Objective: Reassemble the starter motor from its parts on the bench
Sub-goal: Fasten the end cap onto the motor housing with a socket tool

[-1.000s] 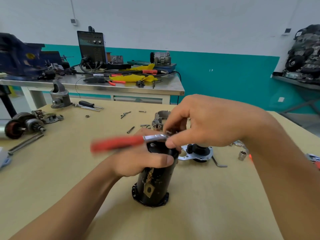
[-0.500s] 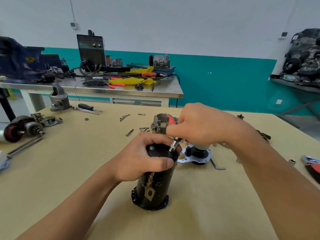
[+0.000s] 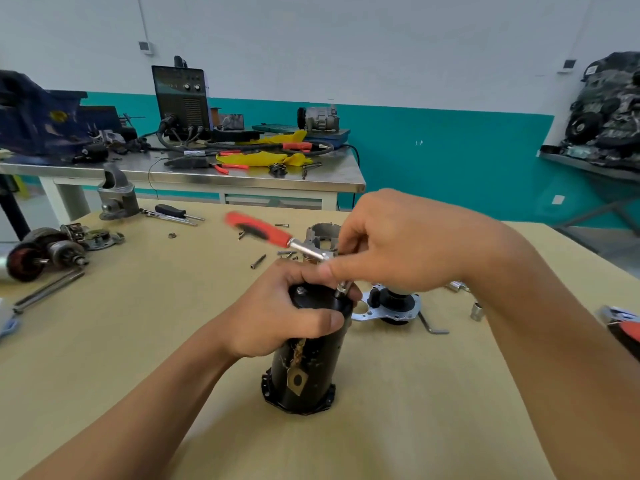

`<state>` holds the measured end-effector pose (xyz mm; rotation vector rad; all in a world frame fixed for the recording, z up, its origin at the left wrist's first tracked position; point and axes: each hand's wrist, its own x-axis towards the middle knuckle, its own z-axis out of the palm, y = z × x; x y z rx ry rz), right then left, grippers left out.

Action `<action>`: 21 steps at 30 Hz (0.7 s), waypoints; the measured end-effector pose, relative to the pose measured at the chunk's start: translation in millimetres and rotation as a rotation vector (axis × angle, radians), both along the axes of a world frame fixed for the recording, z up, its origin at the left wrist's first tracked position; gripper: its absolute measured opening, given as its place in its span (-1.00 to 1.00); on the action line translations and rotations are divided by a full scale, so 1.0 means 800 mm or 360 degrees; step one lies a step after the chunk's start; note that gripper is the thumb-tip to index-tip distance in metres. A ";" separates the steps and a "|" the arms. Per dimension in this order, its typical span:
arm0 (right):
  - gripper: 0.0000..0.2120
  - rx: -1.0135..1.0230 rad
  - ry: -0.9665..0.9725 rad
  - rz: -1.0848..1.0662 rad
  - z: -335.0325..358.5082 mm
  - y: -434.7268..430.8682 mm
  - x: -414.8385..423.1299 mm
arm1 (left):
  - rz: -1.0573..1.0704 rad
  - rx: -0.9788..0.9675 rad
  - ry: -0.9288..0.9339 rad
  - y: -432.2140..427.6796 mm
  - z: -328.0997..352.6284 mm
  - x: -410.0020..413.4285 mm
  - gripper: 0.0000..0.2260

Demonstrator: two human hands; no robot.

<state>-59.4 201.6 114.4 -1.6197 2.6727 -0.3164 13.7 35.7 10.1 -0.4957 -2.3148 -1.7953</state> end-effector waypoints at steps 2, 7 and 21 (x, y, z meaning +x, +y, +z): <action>-0.49 -0.0034 0.0126 -0.0231 -0.008 -0.010 -0.003 | -0.0018 0.0033 -0.0008 -0.001 -0.002 -0.001 -0.73; -0.47 -0.0133 -0.0111 -0.0347 -0.020 -0.012 -0.012 | -0.0003 0.0009 -0.0004 -0.001 0.001 -0.001 -0.70; -0.85 0.0016 -0.0233 0.0195 0.006 0.015 -0.002 | -0.0002 -0.0022 0.0081 -0.002 -0.002 -0.003 -0.69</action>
